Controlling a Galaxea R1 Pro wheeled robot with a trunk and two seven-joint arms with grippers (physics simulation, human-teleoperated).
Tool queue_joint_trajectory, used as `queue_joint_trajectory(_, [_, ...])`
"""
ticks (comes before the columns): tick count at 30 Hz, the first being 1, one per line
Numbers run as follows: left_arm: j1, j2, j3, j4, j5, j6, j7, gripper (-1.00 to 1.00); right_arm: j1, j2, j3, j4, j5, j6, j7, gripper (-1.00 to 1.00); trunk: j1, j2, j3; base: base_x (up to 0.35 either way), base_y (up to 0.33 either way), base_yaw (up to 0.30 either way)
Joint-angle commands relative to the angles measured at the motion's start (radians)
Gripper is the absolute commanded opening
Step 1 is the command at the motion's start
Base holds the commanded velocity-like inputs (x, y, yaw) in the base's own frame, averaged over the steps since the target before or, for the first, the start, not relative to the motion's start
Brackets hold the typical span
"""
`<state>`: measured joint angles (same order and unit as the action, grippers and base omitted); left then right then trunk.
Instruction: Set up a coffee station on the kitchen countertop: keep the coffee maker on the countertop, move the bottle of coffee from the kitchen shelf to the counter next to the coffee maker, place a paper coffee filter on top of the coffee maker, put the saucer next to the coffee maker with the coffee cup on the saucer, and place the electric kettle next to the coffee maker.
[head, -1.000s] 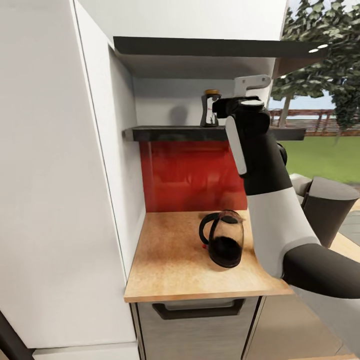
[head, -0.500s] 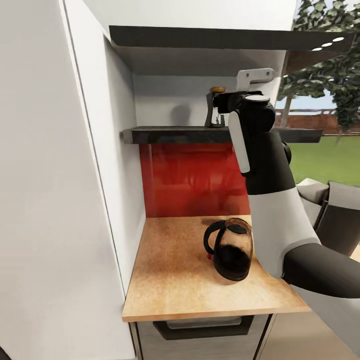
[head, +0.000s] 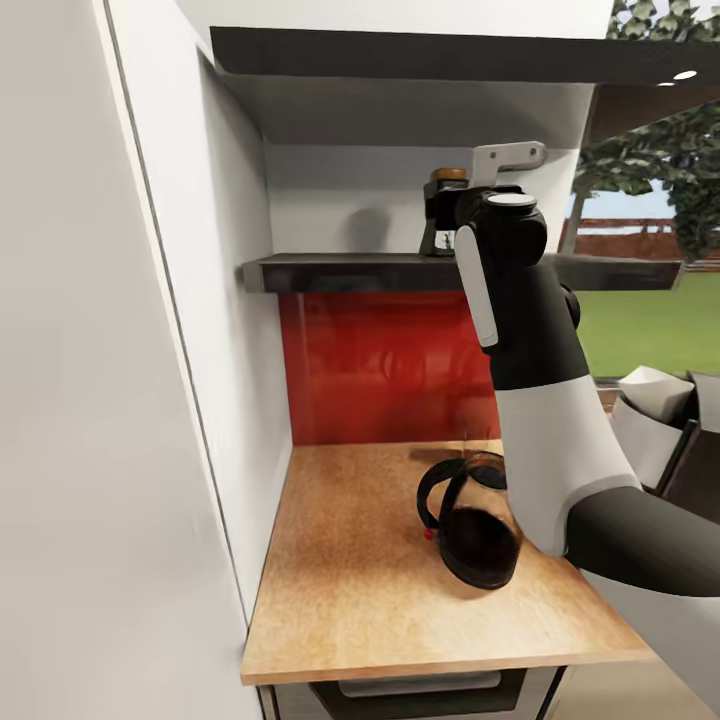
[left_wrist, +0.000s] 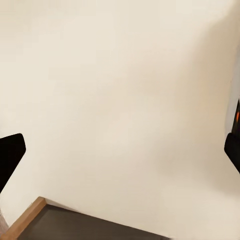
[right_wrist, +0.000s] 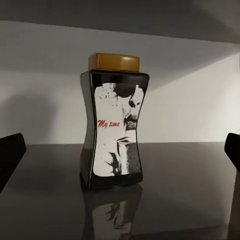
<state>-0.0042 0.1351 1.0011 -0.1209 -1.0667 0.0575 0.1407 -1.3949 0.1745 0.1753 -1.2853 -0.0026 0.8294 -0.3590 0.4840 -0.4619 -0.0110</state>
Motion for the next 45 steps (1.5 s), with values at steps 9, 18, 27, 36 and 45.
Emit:
queue_joint_trajectory(9, [0.000,0.000,0.002,0.000,-0.006,0.044,0.002,1.00,0.000,0.000,0.000,0.000,0.000,0.006,-0.006,1.00,0.001,-0.001,-0.001,0.220,0.000,0.000])
queue_joint_trajectory(18, [0.000,0.000,0.002,0.000,-0.006,0.045,0.001,1.00,0.000,0.000,-0.002,-0.002,0.001,0.007,-0.006,1.00,0.001,-0.001,-0.001,0.059,0.000,0.000])
queue_joint_trajectory(27, [0.007,0.000,0.002,0.000,-0.006,0.046,0.000,1.00,0.000,0.000,-0.003,-0.002,0.001,0.007,-0.006,1.00,0.001,-0.001,-0.001,0.081,0.000,0.000])
queue_joint_trajectory(36, [0.036,0.000,0.001,0.001,-0.007,0.047,0.000,1.00,0.000,0.000,-0.003,-0.002,0.001,0.007,-0.006,1.00,0.001,-0.001,-0.001,0.170,0.000,0.000])
queue_joint_trajectory(45, [0.060,0.000,-0.026,0.001,-0.007,0.048,0.000,1.00,0.000,0.000,-0.004,-0.002,0.001,0.007,-0.006,1.00,0.001,-0.001,-0.001,0.055,0.000,0.000])
